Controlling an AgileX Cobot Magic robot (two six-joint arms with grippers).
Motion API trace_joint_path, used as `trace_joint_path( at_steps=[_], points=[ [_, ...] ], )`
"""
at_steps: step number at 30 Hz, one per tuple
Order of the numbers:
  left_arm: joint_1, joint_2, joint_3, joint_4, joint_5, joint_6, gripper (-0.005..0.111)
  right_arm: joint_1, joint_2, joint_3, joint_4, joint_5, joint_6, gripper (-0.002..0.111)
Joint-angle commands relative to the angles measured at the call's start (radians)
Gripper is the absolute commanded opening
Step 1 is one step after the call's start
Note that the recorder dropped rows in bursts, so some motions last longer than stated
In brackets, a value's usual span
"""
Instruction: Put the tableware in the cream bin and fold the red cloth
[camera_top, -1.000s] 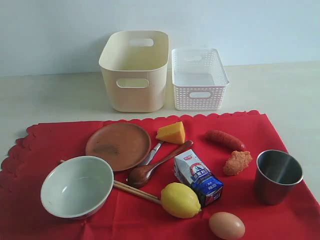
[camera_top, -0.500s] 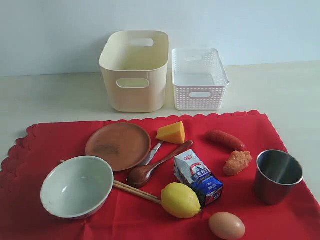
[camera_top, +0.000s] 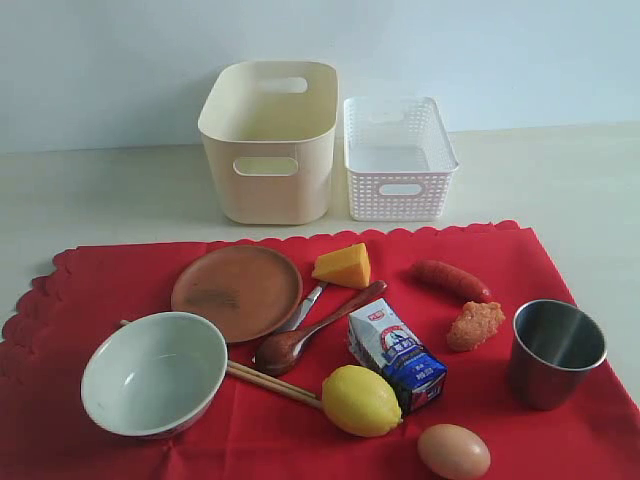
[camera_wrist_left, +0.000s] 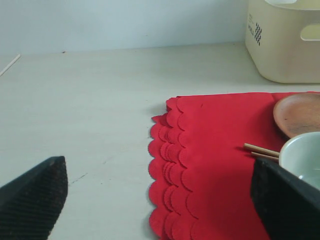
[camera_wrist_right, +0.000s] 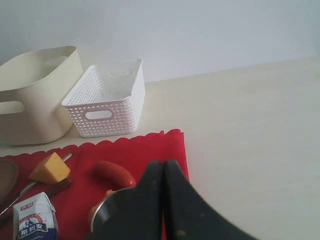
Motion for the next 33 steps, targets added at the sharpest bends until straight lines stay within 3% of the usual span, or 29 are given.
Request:
trace_joint_path(
  at_steps=[1,14,33],
  points=[
    [0.003,-0.005,0.003,0.002,-0.011,0.001,0.094,-0.003,0.091,-0.079,-0.008,-0.006,0.001,0.000],
    [0.003,-0.005,0.003,0.002,-0.011,0.001,0.094,-0.003,0.336,-0.325,-0.008,-0.006,0.001,0.000],
    [0.003,-0.005,0.003,0.002,-0.011,0.001,0.094,-0.003,0.338,-0.330,0.003,-0.020,0.001,0.000]
  ],
)
